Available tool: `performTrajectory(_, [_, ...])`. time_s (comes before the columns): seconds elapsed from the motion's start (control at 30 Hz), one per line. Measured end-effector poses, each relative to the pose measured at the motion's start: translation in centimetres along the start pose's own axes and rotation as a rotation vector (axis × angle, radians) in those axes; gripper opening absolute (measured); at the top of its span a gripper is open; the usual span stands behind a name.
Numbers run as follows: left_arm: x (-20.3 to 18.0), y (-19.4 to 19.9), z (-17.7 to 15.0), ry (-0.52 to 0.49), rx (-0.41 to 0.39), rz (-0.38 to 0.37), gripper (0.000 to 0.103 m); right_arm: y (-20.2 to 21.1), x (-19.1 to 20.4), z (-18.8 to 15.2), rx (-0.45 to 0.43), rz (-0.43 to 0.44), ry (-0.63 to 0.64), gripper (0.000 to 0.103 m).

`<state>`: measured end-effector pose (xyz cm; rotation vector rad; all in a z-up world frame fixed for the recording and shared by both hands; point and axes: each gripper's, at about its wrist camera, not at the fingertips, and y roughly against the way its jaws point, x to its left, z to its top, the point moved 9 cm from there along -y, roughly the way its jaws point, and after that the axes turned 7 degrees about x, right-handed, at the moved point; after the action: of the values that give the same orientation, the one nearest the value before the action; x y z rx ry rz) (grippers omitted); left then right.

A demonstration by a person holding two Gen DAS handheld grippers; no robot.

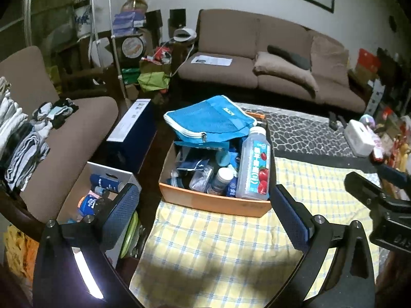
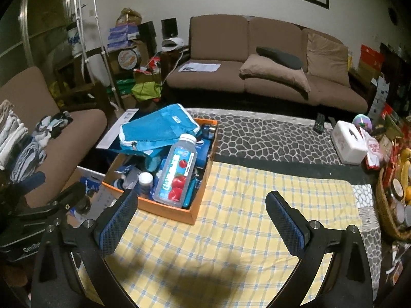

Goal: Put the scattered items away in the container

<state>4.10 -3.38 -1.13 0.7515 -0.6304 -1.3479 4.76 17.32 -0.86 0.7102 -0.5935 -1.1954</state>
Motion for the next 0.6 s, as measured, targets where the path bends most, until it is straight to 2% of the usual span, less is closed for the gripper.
performTrajectory(0.43, [-0.23,0.05,0.00,-0.034,-0.023,0.050,0.102,-0.21,-0.45,-0.18,0.009,-0.031,0.009,0.101])
performTrajectory(0.6, [-0.37,0.07,-0.06,-0.040,-0.024,0.046,0.102,-0.10,-0.52,-0.14,0.008,-0.036,0.011,0.101])
